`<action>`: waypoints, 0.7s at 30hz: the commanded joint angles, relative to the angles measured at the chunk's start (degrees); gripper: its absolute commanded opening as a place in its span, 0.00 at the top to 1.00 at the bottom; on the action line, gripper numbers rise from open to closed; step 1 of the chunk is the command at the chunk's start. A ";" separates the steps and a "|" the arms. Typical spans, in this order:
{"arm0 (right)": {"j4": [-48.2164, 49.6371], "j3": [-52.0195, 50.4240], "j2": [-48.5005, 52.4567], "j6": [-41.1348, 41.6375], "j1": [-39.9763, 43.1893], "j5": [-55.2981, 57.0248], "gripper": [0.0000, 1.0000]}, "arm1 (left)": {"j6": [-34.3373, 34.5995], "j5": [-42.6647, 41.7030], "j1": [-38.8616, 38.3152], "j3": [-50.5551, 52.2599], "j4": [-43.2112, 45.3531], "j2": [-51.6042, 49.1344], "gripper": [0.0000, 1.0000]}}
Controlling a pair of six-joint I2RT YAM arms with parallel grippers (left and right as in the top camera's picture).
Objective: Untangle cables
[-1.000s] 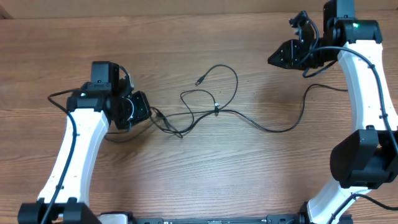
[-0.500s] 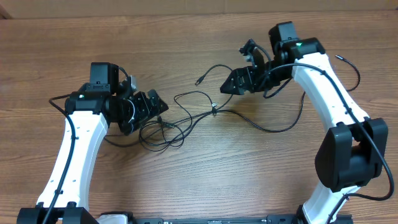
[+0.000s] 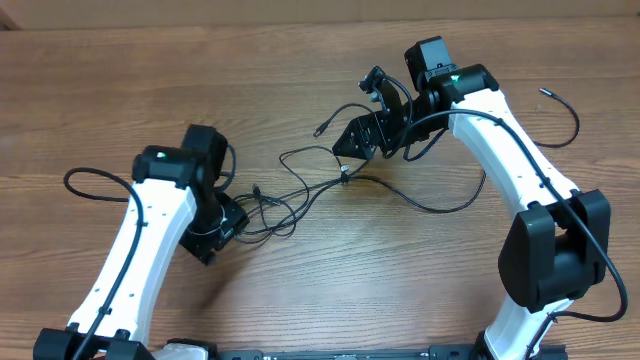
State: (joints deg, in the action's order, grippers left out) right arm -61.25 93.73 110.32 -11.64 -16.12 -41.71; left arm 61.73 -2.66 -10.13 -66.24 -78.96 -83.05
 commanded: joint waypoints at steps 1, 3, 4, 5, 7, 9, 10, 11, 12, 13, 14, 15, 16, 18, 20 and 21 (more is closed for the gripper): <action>0.11 -0.04 0.07 -0.20 0.07 -0.35 0.00 | 9.03 5.75 -2.73 2.95 1.92 -0.07 0.47; -0.11 -0.04 0.07 -0.20 0.07 -0.35 0.00 | 10.80 6.49 -4.02 5.44 4.22 -0.39 0.48; -0.31 -0.04 0.07 -0.20 0.07 -0.35 0.00 | 10.82 6.49 -4.52 6.64 5.55 -0.55 0.49; -0.50 -0.04 0.07 -0.20 0.07 -0.35 0.00 | 10.82 6.49 -5.05 8.04 7.19 -0.79 0.49; -0.52 -0.04 0.07 -0.22 0.07 -0.35 0.00 | 10.82 6.62 -5.79 10.54 10.34 -0.96 0.49; -0.50 -0.04 0.07 -0.20 0.07 -0.35 0.00 | 10.91 6.99 -6.03 12.50 13.60 -0.96 0.48; -0.52 -0.04 0.07 -0.20 0.07 -0.35 0.00 | 10.91 7.43 -6.03 13.25 15.02 -0.96 0.48; -0.52 -0.04 0.07 -0.20 0.07 -0.35 0.00 | 10.93 8.04 -6.03 13.77 16.09 -0.96 0.48; -0.55 -0.04 0.07 -0.20 0.07 -0.35 0.00 | 10.93 8.96 -6.03 14.19 16.98 -0.96 0.49; -0.55 -0.04 0.07 -0.20 0.07 -0.35 0.00 | 10.93 9.75 -6.03 14.40 17.53 -0.96 0.49; -0.55 -0.04 0.07 -0.20 0.07 -0.35 0.00 | 11.04 10.62 -6.03 14.56 17.99 -0.96 0.48; -0.55 -0.04 0.07 -0.20 0.07 -0.35 0.00 | 11.15 11.28 -6.03 14.58 18.23 -0.96 0.48; -0.55 -0.04 0.07 -0.20 0.07 -0.35 0.00 | 11.17 12.04 -6.03 14.58 18.47 -0.96 0.48; -0.55 -0.04 0.07 -0.20 0.07 -0.35 0.00 | 11.15 12.76 -6.03 14.62 19.54 -0.96 0.48; -0.55 -0.04 0.07 -0.20 0.07 -0.35 0.00 | 11.13 12.70 -6.03 14.67 20.41 -0.96 0.53; -0.55 -0.04 0.07 -0.20 0.07 -0.35 0.00 | 11.13 12.57 -6.05 14.67 20.52 -0.96 0.56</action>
State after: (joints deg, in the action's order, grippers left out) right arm -61.82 93.73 110.32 -11.64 -16.12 -41.74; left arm 72.16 7.55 -15.77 -52.34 -58.67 -83.79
